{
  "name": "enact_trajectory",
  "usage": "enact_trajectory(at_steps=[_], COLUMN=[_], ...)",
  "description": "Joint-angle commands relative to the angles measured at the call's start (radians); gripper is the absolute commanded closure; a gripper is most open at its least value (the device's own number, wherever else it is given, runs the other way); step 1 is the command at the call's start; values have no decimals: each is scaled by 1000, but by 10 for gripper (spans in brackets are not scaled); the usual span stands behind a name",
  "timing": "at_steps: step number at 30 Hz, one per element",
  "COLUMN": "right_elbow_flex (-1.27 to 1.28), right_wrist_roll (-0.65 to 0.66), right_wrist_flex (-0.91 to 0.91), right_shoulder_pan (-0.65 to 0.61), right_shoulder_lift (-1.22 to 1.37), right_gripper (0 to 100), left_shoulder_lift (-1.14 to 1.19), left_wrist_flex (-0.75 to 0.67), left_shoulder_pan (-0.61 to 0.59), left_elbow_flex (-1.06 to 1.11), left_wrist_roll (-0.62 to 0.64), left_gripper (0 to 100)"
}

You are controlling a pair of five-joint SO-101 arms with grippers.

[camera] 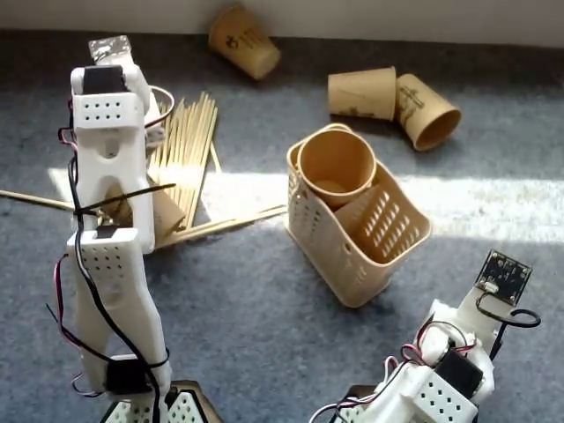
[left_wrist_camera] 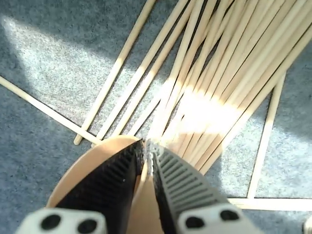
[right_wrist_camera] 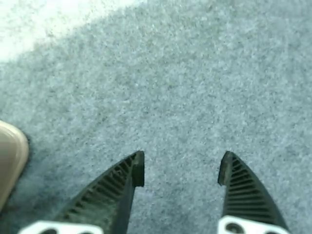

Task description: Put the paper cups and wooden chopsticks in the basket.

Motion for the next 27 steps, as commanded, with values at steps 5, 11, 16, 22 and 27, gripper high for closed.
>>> enact_trajectory(at_steps=[5,11,16,22,27], right_elbow_flex=[-2,4,4,4,4], right_wrist_roll=[11,11,11,11,12], right_wrist_flex=[-22,-22,-22,-22,-22], right_shoulder_pan=[-74,-82,-82,-82,-82], right_shoulder_lift=[-8,-8,-8,-8,-8], right_gripper=[749,749,749,749,749], left_shoulder_lift=[-150,-403,-532,-542,-479], left_wrist_flex=[11,6,-23,-195,-302], left_shoulder_pan=[25,202,392,549,662], left_elbow_flex=[-285,-357,-361,-357,-312], left_wrist_roll=[-25,-213,-316,-313,-313], left_gripper=[997,996,996,996,996])
